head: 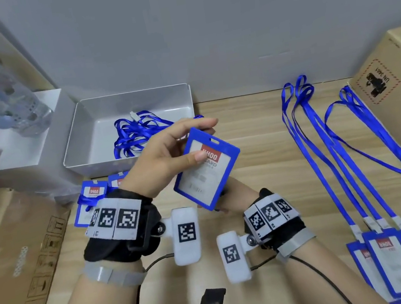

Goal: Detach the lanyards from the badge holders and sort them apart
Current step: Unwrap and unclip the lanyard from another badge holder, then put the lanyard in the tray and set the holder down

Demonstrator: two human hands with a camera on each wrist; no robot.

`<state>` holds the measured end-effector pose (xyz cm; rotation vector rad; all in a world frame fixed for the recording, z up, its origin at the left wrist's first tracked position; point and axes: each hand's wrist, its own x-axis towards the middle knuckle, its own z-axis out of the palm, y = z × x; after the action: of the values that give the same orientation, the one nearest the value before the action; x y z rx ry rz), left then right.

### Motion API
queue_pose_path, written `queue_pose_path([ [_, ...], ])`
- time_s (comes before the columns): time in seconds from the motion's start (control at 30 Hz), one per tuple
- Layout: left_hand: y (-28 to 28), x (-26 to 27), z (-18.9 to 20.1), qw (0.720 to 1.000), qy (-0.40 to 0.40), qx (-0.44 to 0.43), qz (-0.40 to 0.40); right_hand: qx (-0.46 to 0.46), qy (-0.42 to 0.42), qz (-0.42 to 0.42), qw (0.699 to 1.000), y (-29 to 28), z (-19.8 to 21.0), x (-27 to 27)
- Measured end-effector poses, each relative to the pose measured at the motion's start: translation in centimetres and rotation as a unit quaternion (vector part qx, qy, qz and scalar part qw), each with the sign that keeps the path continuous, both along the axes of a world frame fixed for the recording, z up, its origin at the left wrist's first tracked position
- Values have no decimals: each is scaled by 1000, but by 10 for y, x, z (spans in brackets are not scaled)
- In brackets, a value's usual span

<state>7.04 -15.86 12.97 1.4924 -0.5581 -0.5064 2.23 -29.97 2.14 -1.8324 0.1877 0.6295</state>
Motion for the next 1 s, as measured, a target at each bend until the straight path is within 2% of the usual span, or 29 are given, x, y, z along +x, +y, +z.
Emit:
queue_pose_path([
  [0.03,9,5,-4,1000,1,6,23,-3,-13,-7,1000,0,-2,2],
  [0.17,51,33,-25,989,10,38,140,14,-61,-132,989,2,6,20],
  [0.27,75,57,-29,978,-2,46,203,15,-139,-159,977,8,26,52],
  [0.4,96,101,-22,961,-65,46,266,10,-235,-172,957,29,59,108],
  [0.47,105,120,-27,946,-80,65,307,-11,-208,-161,965,36,62,128],
  [0.57,111,128,-48,924,-42,79,371,-71,-145,-150,976,34,52,136],
  [0.63,107,119,-62,924,4,80,373,-50,-137,-166,975,31,48,124],
  [0.8,55,72,-76,948,97,29,302,55,-115,-135,983,23,49,77],
  [0.93,-4,35,-71,960,149,-18,238,49,-123,-151,980,-8,50,41],
  [1.0,-30,18,-71,967,160,-16,198,30,-138,-174,975,-33,49,23],
])
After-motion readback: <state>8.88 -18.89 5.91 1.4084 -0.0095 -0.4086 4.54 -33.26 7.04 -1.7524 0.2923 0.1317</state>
